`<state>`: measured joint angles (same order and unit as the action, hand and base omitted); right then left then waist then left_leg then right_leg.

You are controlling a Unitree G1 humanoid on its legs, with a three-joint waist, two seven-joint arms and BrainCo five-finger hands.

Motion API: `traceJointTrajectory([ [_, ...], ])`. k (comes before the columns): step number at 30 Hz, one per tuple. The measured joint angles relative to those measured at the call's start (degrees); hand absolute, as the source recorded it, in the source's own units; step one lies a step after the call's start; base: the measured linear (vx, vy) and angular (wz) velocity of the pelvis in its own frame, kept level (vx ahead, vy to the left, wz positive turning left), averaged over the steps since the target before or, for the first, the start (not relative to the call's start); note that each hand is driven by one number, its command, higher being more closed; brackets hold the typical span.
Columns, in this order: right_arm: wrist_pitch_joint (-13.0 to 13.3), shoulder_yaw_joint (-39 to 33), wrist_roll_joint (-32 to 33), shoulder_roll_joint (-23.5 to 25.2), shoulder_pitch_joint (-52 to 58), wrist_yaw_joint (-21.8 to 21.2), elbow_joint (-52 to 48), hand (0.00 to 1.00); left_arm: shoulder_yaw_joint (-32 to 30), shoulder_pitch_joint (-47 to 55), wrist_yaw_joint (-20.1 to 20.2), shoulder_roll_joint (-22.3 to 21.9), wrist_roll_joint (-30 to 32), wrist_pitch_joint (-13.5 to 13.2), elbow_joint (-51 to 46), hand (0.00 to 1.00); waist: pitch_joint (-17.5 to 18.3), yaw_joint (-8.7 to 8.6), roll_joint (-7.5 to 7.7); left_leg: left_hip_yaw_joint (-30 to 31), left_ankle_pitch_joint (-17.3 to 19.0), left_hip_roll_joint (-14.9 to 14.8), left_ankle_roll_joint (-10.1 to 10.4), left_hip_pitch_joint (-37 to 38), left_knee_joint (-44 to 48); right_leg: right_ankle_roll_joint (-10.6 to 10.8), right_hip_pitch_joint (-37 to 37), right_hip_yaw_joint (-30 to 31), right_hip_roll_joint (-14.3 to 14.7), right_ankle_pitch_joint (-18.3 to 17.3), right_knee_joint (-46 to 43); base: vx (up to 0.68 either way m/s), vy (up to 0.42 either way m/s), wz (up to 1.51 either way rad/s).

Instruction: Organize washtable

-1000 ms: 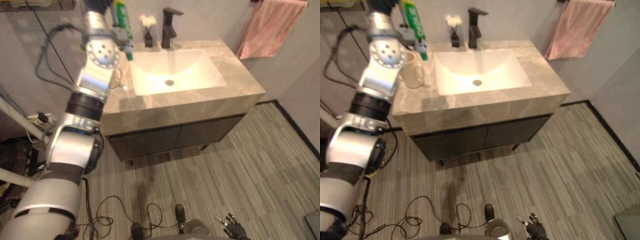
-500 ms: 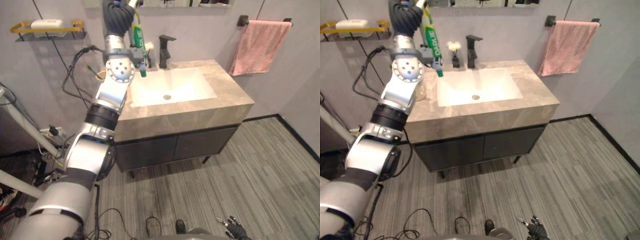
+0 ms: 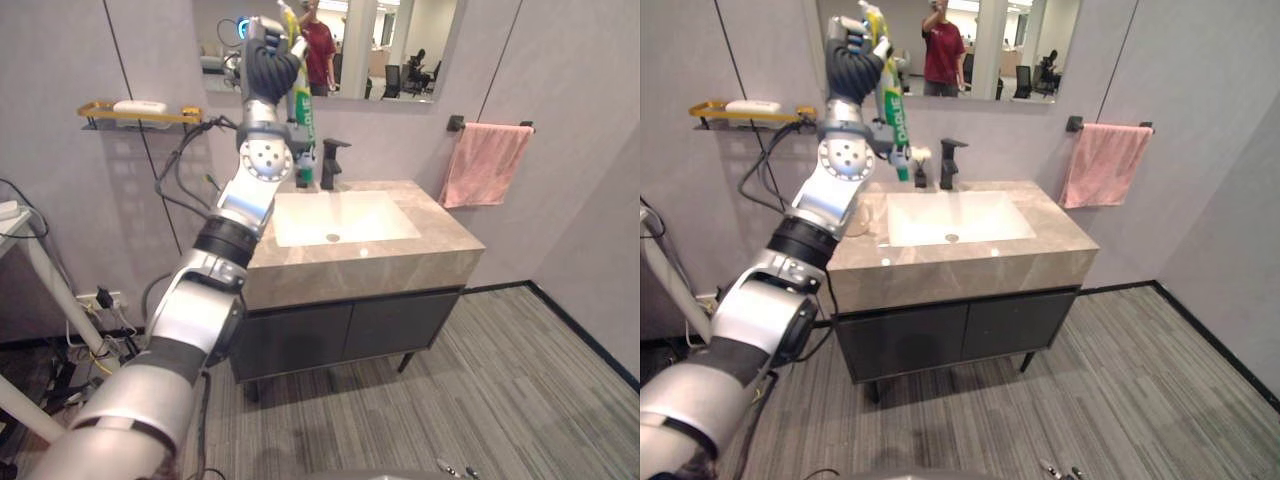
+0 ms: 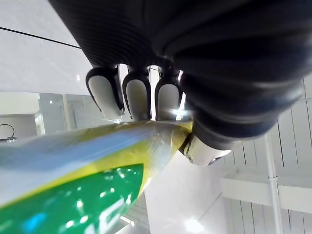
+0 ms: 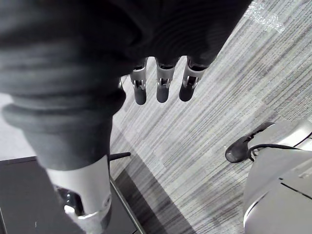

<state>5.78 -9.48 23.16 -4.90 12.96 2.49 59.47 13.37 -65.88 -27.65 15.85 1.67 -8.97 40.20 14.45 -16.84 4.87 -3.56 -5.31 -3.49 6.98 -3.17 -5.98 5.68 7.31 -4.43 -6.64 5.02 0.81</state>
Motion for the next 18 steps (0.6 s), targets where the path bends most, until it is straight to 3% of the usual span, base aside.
traceJointTrajectory([
  [2, 0.0, 0.0, 0.0, -0.01, 0.01, 0.0, 0.12, 0.0, 0.03, 0.0, -0.04, -0.49, 0.0, 0.0, -0.01, 1.0, 0.01, 0.0, 0.02, 0.03, 0.0, 0.03, 0.0, -0.03, 0.0, 0.0, 0.0, 0.01, -0.01, 0.0, 0.0, 0.0, 0.0, 0.02],
  [6, 0.0, 0.17, 1.15, -0.09, -0.09, 0.03, 1.07, 0.0, 1.53, 1.42, -0.95, -5.69, 0.18, 0.06, -1.7, 1.0, 0.21, 0.36, 0.05, 0.6, 0.0, 0.57, -0.02, -0.29, 0.0, 0.67, 0.14, 0.21, -0.43, -0.5, -0.26, 0.0, 0.0, 0.08],
  [12, 0.0, 0.49, 2.3, -0.06, -0.33, 0.05, 1.09, 0.0, 9.3, 2.65, -1.61, -17.35, 2.83, 0.98, -2.96, 1.0, 0.25, 0.49, -0.26, 0.66, -0.02, 1.89, -0.5, -2.31, 0.0, 1.23, 2.19, 4.4, -0.69, -0.88, -0.5, 0.01, 0.028, -0.01],
  [15, 0.0, 0.2, 3.37, -0.08, -0.38, 0.07, 1.08, 0.0, 11.12, 2.83, -1.7, -21.04, 4.33, 1.18, -2.96, 1.0, 0.01, 0.45, -0.84, 0.16, 0.34, 2.14, -1.03, -2.35, 0.01, 1.8, 2.5, 5.65, -0.56, -1.28, -0.57, 0.04, 0.035, -0.08],
  [18, 0.0, -0.22, 3.37, -0.1, -0.89, 0.14, 1.08, 0.0, 11.14, 2.82, -1.8, -21.48, 5.74, 1.17, -2.96, 1.0, -0.59, 0.61, -1.62, -0.67, 0.66, 2.19, -1.49, -2.41, 0.01, 1.87, 2.93, 7.11, -0.46, -1.32, -0.57, 0.04, 0.036, -0.14],
])
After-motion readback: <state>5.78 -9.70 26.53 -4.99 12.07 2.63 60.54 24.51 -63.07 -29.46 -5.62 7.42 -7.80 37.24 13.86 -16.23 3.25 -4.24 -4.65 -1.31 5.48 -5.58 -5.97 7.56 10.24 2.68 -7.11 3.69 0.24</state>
